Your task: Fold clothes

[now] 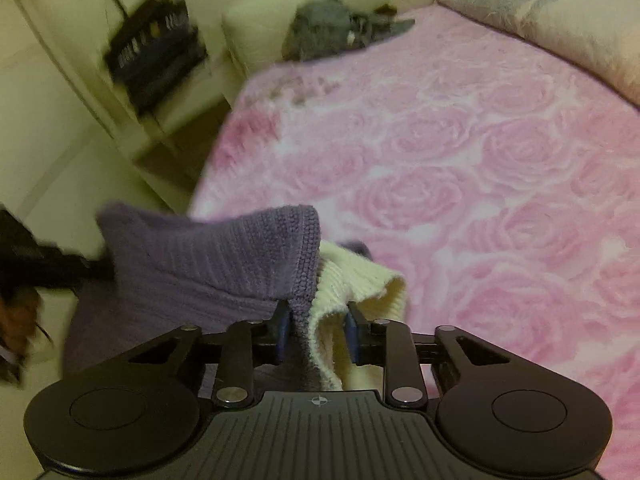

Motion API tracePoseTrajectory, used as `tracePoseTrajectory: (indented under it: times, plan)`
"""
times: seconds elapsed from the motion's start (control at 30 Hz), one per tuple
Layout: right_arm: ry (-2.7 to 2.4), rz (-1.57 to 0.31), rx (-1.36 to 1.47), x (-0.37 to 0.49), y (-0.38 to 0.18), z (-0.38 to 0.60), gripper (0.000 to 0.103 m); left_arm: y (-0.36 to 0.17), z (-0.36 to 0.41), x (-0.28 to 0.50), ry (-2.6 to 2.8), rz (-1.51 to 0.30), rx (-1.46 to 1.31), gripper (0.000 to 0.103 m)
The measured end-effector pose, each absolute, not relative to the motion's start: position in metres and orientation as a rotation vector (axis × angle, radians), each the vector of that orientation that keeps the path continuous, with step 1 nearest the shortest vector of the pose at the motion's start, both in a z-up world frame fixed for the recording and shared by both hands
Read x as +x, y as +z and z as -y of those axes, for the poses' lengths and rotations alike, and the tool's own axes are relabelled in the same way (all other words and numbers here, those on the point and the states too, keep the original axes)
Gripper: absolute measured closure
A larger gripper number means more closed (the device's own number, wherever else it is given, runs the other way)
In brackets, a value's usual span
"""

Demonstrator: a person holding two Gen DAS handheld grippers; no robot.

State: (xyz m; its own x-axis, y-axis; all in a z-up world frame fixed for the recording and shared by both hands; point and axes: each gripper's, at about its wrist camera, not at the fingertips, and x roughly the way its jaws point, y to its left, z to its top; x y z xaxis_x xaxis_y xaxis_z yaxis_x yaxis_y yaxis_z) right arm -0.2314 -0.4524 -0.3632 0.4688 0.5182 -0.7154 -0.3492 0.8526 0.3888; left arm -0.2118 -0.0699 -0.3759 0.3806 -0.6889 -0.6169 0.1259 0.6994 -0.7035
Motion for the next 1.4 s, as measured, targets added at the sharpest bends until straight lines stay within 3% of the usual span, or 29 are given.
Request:
tracePoseTrajectory:
  times: [0.07, 0.1, 0.13, 0.43, 0.47, 0.5, 0.53, 0.6, 0.93, 1.1, 1.27, 1.3, 1.33, 1.37, 1.4]
  plan:
    - [0.527, -0.971, 0.193, -0.227, -0.372, 0.447, 0.07, -0.389, 0.069, -0.208, -0.537, -1.092, -0.637, 0.091]
    - [0.526, -0.995, 0.21, -0.224, -0.378, 0.445, 0.058, -0.395, 0.065, -0.207, -0.527, -1.099, -0.683, 0.091]
    - [0.515, -1.01, 0.219, -0.22, -0.382, 0.445, 0.054, -0.402, 0.062, -0.205, -0.518, -1.105, -0.73, 0.091]
    - [0.398, -1.006, 0.342, -0.237, -0.375, 0.451, 0.053, -0.401, 0.061, -0.207, -0.526, -1.093, -0.732, 0.09]
    - [0.403, -1.003, 0.363, -0.238, -0.376, 0.45, 0.055, -0.402, 0.061, -0.207, -0.526, -1.093, -0.736, 0.09]
    - [0.405, -1.0, 0.375, -0.239, -0.377, 0.449, 0.067, -0.402, 0.061, -0.207, -0.526, -1.093, -0.74, 0.09]
    - [0.402, -0.994, 0.367, -0.238, -0.378, 0.447, 0.071, -0.402, 0.061, -0.206, -0.527, -1.093, -0.742, 0.09]
    - [0.416, -0.979, 0.392, -0.234, -0.381, 0.449, 0.091, -0.402, 0.061, -0.206, -0.53, -1.091, -0.739, 0.091]
    - [0.422, -0.708, 0.358, -0.246, -0.329, 0.456, 0.092, -0.367, 0.066, -0.197, -0.598, -0.906, -0.656, 0.093]
    - [0.355, -0.926, 0.347, -0.212, -0.376, 0.439, 0.092, -0.411, 0.064, -0.183, -0.475, -1.051, -0.716, 0.092]
    - [0.351, -0.888, 0.371, -0.21, -0.37, 0.436, 0.092, -0.41, 0.058, -0.191, -0.468, -1.016, -0.754, 0.088]
    - [0.348, -0.909, 0.359, -0.207, -0.373, 0.435, 0.089, -0.411, 0.056, -0.189, -0.468, -1.023, -0.785, 0.088]
    - [0.337, -0.933, 0.341, -0.204, -0.374, 0.434, 0.075, -0.412, 0.055, -0.186, -0.471, -1.027, -0.821, 0.088]
    - [0.315, -0.933, 0.33, -0.203, -0.371, 0.436, 0.053, -0.41, 0.054, -0.184, -0.47, -1.024, -0.837, 0.088]
    - [0.285, -0.904, 0.327, -0.205, -0.365, 0.438, 0.042, -0.408, 0.053, -0.181, -0.474, -1.019, -0.837, 0.087]
